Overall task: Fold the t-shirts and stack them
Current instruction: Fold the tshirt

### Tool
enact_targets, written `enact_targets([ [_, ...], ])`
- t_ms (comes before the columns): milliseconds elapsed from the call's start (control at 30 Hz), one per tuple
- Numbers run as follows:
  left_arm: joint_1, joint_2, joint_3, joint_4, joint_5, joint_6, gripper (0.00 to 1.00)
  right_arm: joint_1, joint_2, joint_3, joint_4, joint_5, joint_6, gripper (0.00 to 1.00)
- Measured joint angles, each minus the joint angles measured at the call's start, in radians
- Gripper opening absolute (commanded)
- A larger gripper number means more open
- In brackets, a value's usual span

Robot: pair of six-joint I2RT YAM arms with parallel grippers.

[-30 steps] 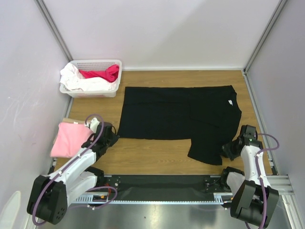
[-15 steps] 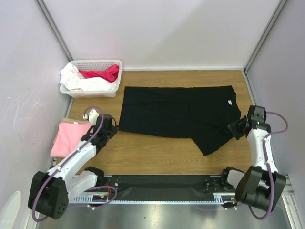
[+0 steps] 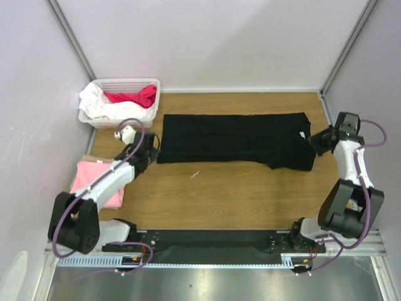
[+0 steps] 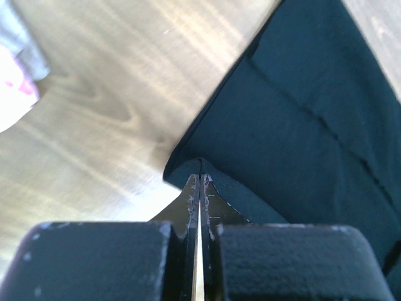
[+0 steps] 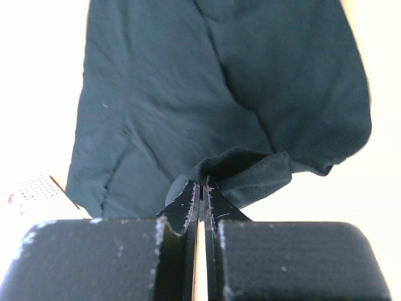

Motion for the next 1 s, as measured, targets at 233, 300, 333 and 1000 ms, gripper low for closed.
enact_targets([
  [233,0.000,0.147,0.112,0.033,-0.015,-0.009,0.00,-0.001,0.163,0.108,0.064,-0.039,-0.012,0.00],
  [300,0.000,0.190,0.144,0.037,-0.019,-0.008,0.00,0.000,0.209,0.131,0.067,-0.047,-0.020,0.00],
  [333,0.001,0.206,0.158,0.036,-0.019,-0.008,0.00,0.000,0.232,0.145,0.067,-0.050,-0.024,0.00],
  [1000,0.001,0.472,0.385,0.041,-0.101,0.106,0.00,0.067,0.571,0.450,0.095,-0.105,-0.120,0.00],
])
